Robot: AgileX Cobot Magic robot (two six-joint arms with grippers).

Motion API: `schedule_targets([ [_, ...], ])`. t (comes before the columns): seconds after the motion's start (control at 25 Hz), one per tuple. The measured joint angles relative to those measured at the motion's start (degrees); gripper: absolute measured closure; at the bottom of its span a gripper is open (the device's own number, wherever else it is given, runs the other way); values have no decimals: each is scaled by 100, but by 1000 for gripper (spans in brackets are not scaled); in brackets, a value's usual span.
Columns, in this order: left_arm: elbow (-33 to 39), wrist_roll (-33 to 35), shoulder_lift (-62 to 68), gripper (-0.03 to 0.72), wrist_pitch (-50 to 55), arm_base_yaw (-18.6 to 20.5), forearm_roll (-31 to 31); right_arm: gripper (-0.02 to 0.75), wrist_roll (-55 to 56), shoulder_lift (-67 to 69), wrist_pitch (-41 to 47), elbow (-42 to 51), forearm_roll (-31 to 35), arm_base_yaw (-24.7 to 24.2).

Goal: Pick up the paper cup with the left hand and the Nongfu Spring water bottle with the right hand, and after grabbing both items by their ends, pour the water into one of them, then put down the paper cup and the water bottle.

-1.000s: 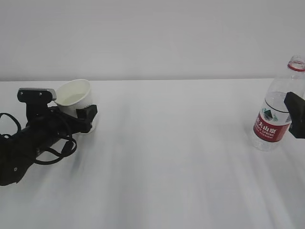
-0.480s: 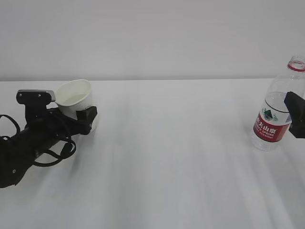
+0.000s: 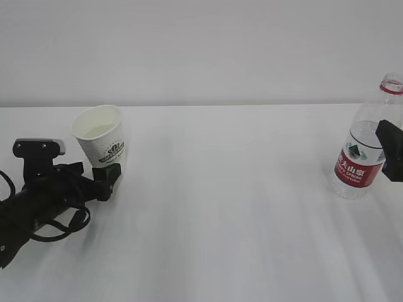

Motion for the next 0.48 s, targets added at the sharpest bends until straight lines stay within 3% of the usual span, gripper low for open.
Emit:
schedule_targets([
  [0.48,747,-194,-635,27,-11,0,133,145,0,0,-13,0,0,0],
])
